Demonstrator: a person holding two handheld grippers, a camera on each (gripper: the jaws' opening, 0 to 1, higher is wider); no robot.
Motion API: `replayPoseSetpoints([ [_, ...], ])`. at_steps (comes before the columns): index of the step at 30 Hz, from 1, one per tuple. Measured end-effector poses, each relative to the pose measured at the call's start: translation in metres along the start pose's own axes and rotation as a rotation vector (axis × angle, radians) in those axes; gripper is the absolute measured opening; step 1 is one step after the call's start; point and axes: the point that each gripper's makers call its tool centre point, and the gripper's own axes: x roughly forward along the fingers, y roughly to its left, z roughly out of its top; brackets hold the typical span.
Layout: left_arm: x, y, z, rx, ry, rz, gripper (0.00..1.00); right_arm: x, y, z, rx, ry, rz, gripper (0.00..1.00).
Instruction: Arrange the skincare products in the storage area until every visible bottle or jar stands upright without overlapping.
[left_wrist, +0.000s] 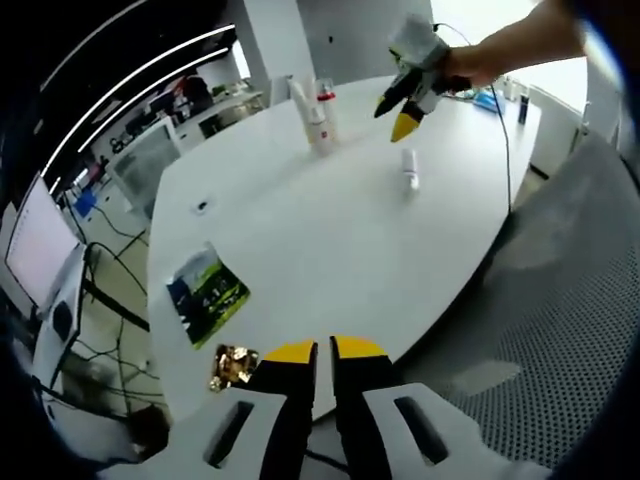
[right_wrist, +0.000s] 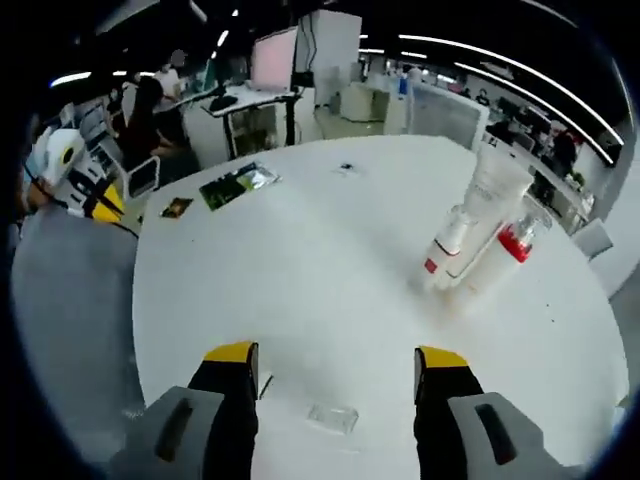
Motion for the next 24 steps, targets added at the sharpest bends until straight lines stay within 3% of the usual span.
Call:
replayPoseSetpoints([
  [1,0.0,-0.001,-0.001,0.005,0.004,-0.005,0.05,-0.002,0.006,-0.006,-0.02,0.026,0.049,0.63],
  [3,0.002,-0.005,-0.004,0.018,0.022,-0.015,0.05,-0.003,0.008,-0.017,-0.094,0.095,0.072,0.62],
  [6,0.003,-0.006,-0.005,0.031,0.028,-0.018,0.06,0.001,0.02,-0.034,-0.368,0.221,0.131,0.62],
  [10,0.002,-0.006,-0.006,0.032,0.031,-0.019,0.06,0.014,0.028,-0.061,-0.561,0.379,0.214,0.66],
  [11,0.002,-0.006,-0.006,0.032,0.034,-0.02,0.05,0.017,0.03,-0.063,-0.589,0.389,0.229,0.65],
  [17,0.004,-0.008,-0.011,0.032,0.059,-0.031,0.05,0.033,0.035,-0.074,-0.589,0.458,0.299,0.59],
  [24,0.006,-0.01,-0.013,0.035,0.076,-0.041,0.05,0.039,0.029,-0.084,-0.567,0.495,0.291,0.48],
])
